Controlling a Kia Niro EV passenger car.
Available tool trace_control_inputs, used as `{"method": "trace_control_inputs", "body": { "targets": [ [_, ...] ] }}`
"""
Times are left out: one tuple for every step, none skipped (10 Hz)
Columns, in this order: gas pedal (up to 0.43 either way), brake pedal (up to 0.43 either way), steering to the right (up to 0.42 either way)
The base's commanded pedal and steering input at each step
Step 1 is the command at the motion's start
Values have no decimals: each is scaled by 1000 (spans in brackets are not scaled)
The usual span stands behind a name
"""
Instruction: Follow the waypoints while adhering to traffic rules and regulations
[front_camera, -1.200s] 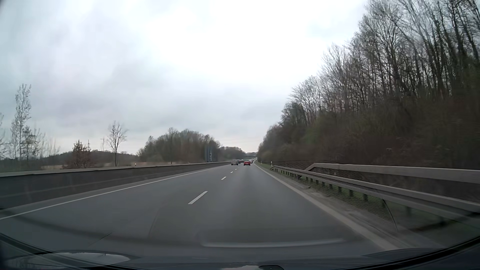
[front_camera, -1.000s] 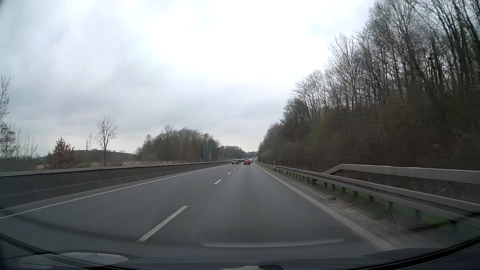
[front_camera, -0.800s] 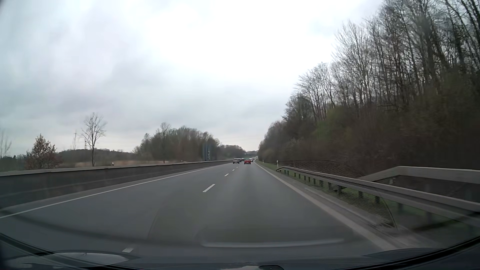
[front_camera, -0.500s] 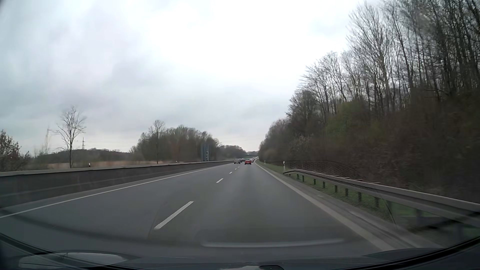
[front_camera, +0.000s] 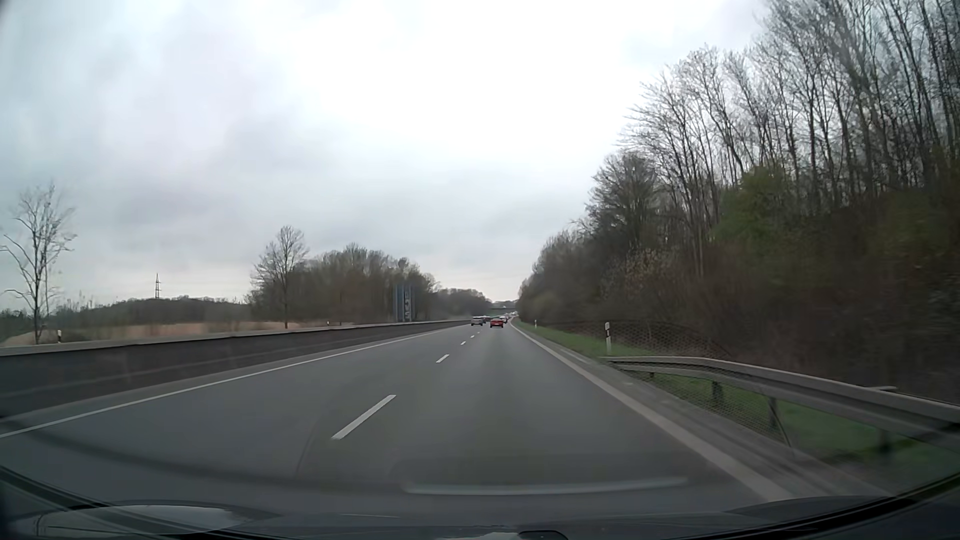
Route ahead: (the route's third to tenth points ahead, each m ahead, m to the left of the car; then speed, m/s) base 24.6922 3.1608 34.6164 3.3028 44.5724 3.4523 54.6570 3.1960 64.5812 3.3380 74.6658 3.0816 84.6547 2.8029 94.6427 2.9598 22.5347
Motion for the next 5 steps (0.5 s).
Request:
{"method": "trace_control_inputs", "body": {
  "targets": [
    [248,0,0],
    [260,0,0],
    [260,0,0],
    [260,0,0],
    [268,0,0]
  ]
}}
